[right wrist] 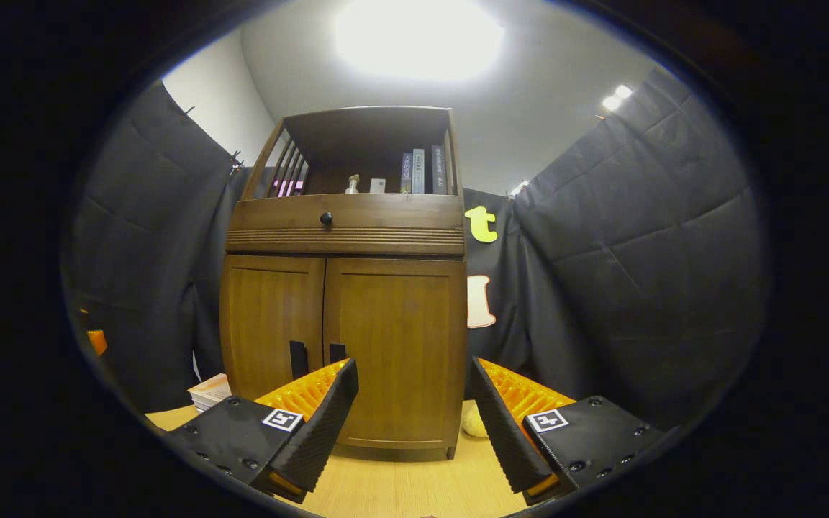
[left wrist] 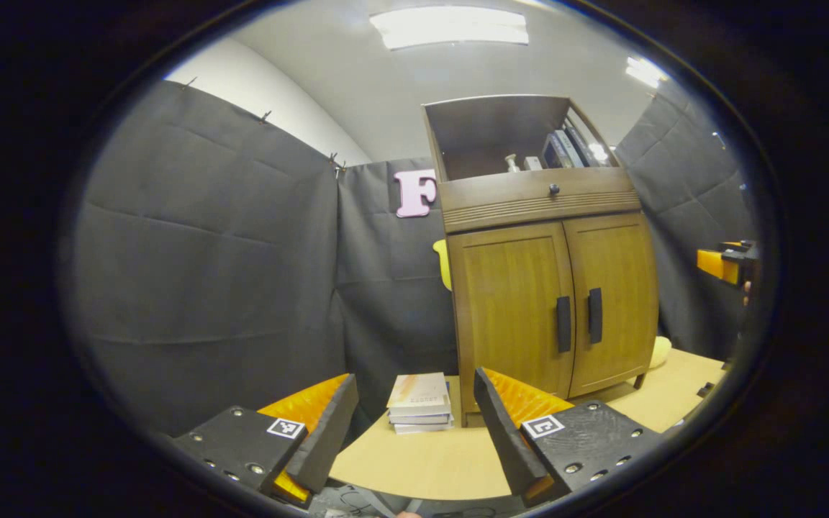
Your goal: Open the right door of the double-door shoe cabinet with the right hand, and open the left door with the left hand.
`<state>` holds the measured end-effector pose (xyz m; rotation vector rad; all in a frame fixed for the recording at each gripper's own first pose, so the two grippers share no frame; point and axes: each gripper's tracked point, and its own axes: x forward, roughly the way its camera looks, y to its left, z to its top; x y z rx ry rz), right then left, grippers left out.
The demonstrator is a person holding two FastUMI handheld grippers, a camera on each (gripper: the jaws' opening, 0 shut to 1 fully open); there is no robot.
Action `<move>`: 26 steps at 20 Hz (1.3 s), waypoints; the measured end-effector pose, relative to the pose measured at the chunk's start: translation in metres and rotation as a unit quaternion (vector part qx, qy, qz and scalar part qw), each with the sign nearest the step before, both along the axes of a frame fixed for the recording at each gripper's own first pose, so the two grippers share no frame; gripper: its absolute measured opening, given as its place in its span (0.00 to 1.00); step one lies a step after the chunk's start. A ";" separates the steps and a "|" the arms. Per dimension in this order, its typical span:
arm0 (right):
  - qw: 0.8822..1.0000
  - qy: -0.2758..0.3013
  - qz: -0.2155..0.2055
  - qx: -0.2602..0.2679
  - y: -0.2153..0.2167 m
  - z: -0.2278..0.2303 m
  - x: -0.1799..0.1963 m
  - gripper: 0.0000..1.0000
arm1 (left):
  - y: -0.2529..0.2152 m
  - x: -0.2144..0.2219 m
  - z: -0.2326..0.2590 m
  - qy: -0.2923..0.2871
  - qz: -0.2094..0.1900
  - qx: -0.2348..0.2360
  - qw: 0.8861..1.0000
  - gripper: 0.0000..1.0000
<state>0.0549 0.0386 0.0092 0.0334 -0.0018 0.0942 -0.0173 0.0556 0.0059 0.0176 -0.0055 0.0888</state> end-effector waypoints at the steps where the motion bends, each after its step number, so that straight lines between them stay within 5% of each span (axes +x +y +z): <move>1: 1.000 0.000 0.006 0.003 0.007 0.001 0.010 0.98 | 0.001 0.001 -0.002 0.002 0.004 0.002 1.000 0.93; 26: 0.994 0.070 0.087 0.017 0.132 -0.087 0.194 0.97 | 0.028 0.068 -0.021 0.031 0.085 0.011 0.996 0.93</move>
